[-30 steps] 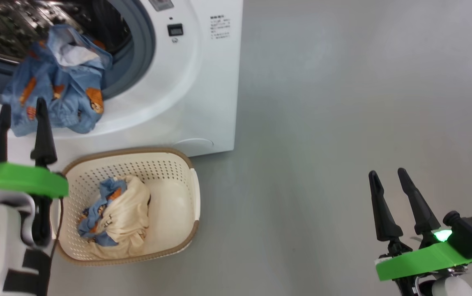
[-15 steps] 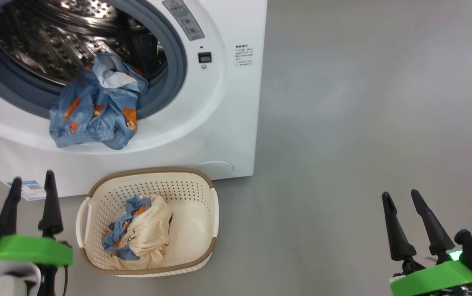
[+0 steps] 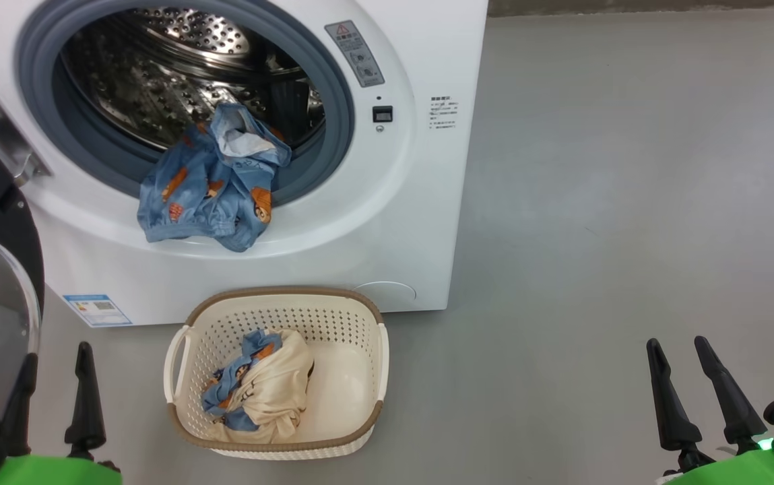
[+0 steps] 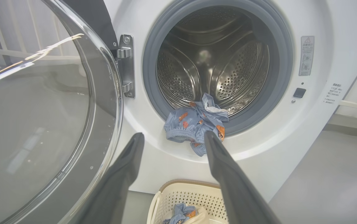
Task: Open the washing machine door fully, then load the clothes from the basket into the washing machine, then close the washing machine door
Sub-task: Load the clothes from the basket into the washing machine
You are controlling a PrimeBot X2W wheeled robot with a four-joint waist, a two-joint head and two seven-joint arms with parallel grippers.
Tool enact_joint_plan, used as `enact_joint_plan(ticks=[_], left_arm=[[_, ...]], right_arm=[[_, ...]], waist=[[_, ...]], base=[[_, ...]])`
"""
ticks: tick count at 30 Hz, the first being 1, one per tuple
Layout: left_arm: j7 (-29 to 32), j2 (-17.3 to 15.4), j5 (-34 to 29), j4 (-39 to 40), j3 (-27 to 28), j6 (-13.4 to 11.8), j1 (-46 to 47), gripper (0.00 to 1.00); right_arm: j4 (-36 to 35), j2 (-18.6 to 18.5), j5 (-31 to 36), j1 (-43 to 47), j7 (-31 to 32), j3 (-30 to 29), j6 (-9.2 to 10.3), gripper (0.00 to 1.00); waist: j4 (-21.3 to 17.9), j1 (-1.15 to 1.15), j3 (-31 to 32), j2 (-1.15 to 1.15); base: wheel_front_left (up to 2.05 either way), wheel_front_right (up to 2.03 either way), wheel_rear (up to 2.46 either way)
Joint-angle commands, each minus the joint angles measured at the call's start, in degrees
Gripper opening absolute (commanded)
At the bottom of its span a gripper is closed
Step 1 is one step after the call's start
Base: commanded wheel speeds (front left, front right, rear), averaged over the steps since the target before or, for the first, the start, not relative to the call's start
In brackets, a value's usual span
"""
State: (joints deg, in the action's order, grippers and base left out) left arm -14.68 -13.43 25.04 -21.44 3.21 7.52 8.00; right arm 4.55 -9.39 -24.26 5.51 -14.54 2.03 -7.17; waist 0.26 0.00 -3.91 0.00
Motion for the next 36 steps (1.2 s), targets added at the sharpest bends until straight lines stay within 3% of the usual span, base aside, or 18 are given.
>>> enact_joint_plan(ticks=[1, 17, 36], left_arm=[[-0.31, -1.73, -0.2, 2.44, 2.0, -0.04, -0.38, 1.0], [-0.31, -0.93, -1.72, 6.81, 2.7, -0.03, -5.87, 1.0], [-0.31, 0.5, -1.9, 5.82, 1.84, -0.03, -3.81, 1.0]], right_arm=[[-1.56, -1.4, -0.2, 0.58, -0.46, 0.78, -0.32, 1.0], [-1.71, -1.22, -0.15, 2.6, -0.46, 0.38, -0.32, 1.0], [-2.29, -0.47, 0.15, 0.64, -0.46, 0.3, -0.32, 1.0]], waist=[[0.52, 0.0, 0.29, 0.0], [0.94, 0.0, 1.4, 0.0], [0.49, 0.0, -2.25, 0.0]], base=[[0.0, 0.0, 0.0], [0.0, 0.0, 0.0], [0.0, 0.0, 0.0]])
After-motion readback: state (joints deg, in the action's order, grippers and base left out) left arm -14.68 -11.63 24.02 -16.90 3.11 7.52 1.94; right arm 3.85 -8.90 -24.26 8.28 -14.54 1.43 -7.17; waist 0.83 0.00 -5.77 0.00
